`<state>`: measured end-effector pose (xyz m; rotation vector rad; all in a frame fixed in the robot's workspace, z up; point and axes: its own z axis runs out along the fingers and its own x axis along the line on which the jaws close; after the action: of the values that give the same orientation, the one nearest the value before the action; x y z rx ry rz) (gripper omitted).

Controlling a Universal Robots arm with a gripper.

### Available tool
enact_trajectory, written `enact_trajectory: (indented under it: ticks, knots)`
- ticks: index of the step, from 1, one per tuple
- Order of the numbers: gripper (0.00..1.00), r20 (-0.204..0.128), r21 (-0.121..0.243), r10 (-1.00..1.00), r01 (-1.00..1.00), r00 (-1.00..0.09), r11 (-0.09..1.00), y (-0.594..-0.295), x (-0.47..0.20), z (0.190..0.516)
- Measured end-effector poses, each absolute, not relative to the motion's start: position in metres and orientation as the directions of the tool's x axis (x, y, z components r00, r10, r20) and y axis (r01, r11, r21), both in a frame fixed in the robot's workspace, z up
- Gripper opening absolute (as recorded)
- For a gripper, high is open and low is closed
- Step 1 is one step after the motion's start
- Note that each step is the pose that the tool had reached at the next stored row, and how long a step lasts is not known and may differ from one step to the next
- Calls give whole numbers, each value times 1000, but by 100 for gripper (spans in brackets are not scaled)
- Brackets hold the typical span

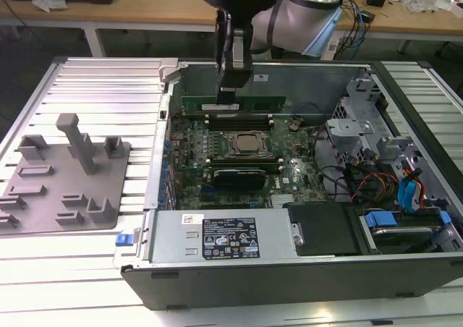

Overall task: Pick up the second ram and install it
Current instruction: 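Pick up the second ram and move it above second insertion slot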

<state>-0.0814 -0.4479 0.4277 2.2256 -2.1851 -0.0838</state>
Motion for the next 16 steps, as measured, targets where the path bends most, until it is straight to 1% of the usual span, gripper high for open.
enact_trajectory:
  ticks: [10, 16]
  knots:
    - [9, -23, 53, -1000, -998, 18, -19, -446, -59, 409]
    - [9, -23, 53, -1000, -998, 18, -19, -424, -54, 385]
